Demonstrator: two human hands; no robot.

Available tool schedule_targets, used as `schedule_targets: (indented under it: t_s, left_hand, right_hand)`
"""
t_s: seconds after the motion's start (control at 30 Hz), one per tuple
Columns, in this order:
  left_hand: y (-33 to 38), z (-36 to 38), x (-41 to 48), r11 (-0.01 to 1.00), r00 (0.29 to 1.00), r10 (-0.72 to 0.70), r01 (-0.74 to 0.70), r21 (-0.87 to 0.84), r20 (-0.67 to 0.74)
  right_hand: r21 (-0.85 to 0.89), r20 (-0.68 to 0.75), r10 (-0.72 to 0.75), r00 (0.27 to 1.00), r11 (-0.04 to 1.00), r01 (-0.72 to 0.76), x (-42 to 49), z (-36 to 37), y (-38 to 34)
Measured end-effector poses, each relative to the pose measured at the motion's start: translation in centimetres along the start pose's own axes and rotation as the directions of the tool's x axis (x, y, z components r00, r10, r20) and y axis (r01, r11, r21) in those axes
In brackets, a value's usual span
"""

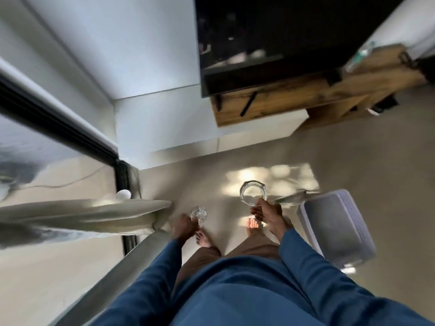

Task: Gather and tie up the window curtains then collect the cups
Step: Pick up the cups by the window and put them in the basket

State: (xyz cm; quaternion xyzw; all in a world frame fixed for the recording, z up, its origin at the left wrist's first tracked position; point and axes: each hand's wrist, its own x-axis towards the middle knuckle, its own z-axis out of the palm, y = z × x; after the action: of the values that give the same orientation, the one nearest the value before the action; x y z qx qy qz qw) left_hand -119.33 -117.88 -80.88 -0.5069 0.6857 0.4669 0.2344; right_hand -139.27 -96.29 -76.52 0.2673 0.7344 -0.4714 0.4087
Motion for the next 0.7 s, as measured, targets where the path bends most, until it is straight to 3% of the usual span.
schedule_targets:
  t_s: [0.23, 0.4, 0.7]
  left_hand:
    - [12.3, 9.2, -4.9, 0.992, 0.991, 0.005, -0.022, 0.122, 0.136]
    - [19.0, 18.7, -5.8, 0.971, 0.964, 0.061, -0.117, 0.207, 0.258]
    - [24.7, 37.0, -1.9, 0.880, 0.902, 0.087, -0.269, 0.392, 0.423]
  right_hand:
    - [0.247, -0.088, 0.093, 0.992, 0.967, -0.069, 1.9, -13.1, 3.0]
    - [0.315, -0.131, 0.156, 0.979, 0.943, -0.108, 4.5, -21.5, 5.0]
    - [0.247, -0.245, 0.189, 0.951, 0.961, -0.127, 14.1, -31.9, 8.2]
